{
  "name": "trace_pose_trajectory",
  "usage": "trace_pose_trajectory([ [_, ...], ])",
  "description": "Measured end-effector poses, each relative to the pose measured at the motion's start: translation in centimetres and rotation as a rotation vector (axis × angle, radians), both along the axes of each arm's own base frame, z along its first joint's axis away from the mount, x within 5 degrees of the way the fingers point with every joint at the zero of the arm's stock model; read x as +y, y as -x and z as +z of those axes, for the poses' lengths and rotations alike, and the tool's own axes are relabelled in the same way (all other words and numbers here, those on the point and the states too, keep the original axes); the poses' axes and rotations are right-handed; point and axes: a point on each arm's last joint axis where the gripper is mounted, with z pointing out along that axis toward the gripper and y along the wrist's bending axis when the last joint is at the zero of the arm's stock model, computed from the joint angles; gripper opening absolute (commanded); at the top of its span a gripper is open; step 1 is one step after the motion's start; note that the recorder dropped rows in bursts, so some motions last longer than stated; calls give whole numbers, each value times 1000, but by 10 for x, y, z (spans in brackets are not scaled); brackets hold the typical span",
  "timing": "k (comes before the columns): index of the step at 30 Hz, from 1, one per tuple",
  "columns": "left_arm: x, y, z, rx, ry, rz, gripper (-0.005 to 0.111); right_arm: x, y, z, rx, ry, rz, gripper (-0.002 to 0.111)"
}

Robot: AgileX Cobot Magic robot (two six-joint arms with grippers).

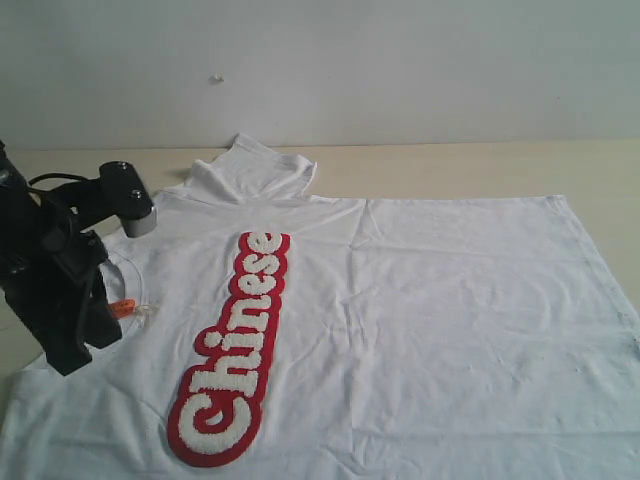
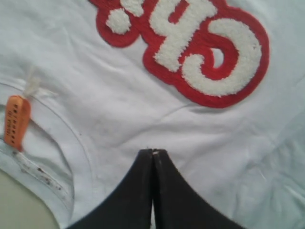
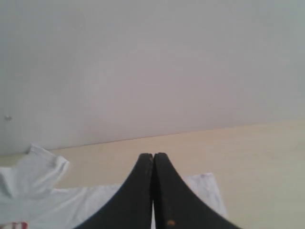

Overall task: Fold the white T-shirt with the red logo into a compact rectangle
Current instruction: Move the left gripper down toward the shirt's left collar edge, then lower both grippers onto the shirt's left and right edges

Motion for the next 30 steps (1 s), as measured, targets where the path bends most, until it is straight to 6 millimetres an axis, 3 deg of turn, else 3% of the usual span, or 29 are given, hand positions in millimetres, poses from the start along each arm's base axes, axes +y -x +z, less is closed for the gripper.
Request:
trace_pose_trajectory([
  [4, -1, -5, 1, -67, 5, -33, 0, 0, -1, 5, -61, -105, -15, 0],
  [12, -4, -13, 2, -115, -6, -158, 0, 0, -2, 9, -109, -46, -5, 0],
  [15, -7, -20, 0, -82, -13, -185, 0, 0, -5, 8, -99, 51, 11, 0],
  [17, -9, -24, -2, -49, -20, -204, 0, 0, -9, 5, -65, 221, 42, 0],
  [25, -7, -39, -20, 47, -134, -319, 0, -10, -52, -21, 350, 750, 206, 0],
  [30, -3, -47, -28, 1, -208, -384, 0, -14, -86, -61, 739, 997, 565, 0],
])
